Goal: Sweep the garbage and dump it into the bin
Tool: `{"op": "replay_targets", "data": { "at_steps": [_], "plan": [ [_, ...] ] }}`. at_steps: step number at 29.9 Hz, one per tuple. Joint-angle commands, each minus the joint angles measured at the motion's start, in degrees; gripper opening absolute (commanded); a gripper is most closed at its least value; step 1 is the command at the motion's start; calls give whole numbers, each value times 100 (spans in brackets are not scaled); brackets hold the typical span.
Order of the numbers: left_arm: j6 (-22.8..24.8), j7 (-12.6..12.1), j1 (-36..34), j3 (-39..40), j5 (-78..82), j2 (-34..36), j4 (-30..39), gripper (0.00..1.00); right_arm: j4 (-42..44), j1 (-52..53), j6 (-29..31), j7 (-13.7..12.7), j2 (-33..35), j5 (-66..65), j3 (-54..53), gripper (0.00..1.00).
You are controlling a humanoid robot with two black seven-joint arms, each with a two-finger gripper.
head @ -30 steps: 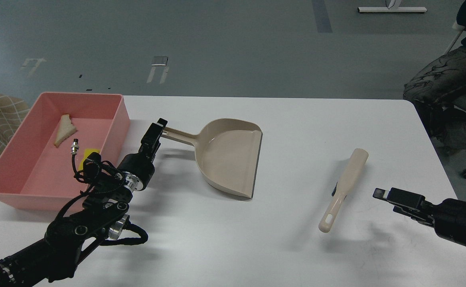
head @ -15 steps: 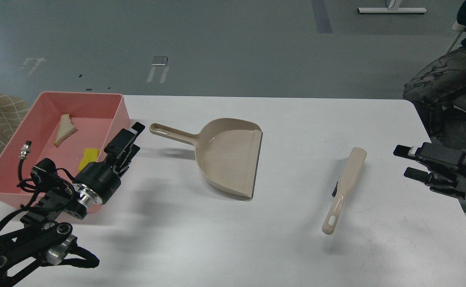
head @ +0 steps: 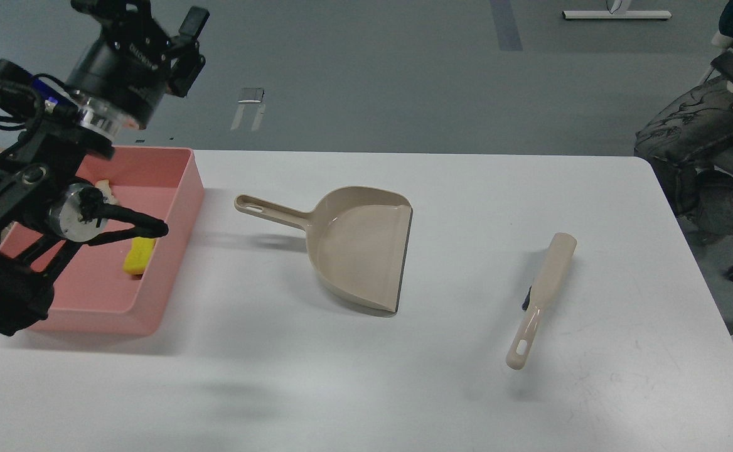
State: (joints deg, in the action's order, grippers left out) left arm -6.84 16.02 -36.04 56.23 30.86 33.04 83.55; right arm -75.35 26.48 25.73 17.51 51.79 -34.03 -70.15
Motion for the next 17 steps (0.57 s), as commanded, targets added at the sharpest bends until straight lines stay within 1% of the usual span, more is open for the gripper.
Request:
{"op": "replay_targets", "data": {
  "at_steps": [1, 2, 4, 5, 6, 8, 9, 10, 12, 14, 17],
  "plan": [
    [-2, -63, -762, -25, -18, -823, -1021, 98, 703, 602, -173, -19, -536, 19, 2, 99],
    [7, -55, -1017, -25, -18, -1121, -1469, 98, 1010, 795, -182, -19, -747, 19, -7, 99],
    [16, -55, -1264, -25, -18, -1431, -1928, 98, 1337, 1024, -191, -19, -925, 28, 2, 99],
    [33, -46, -1492, -25, -18, -1684, -2365, 98, 1634, 1269, -191, -28, -1065, 28, 2, 99],
    [51, -46, -1590, -25, -18, -1791, -2570, 98, 1794, 1393, -191, -19, -1127, 28, 10, 99],
    [60, -20, -1940, -16, -18, -2160, -3315, 98, 2399, 1823, -191, -28, -1442, 115, 10, 99],
    [68, -11, -2055, -16, -27, -2275, -3502, 98, 2550, 1921, -191, -28, -1531, 168, 10, 99],
    [69, -2, -2222, -16, -27, -2467, -3843, 98, 2830, 2105, -191, -28, -1680, 256, 19, 99],
    [103, 7, -2364, -16, -27, -2627, -4188, 98, 3095, 2299, -191, -28, -1830, 291, 54, 99],
    [418, 33, -2513, -16, -27, -2794, -4653, 98, 3577, 2720, -217, -20, -2093, 309, 238, 99],
    [718, 33, -2505, -25, -36, -2803, -4761, 98, 4000, 3003, -287, -19, -2349, 309, 379, 99]
  ]
}}
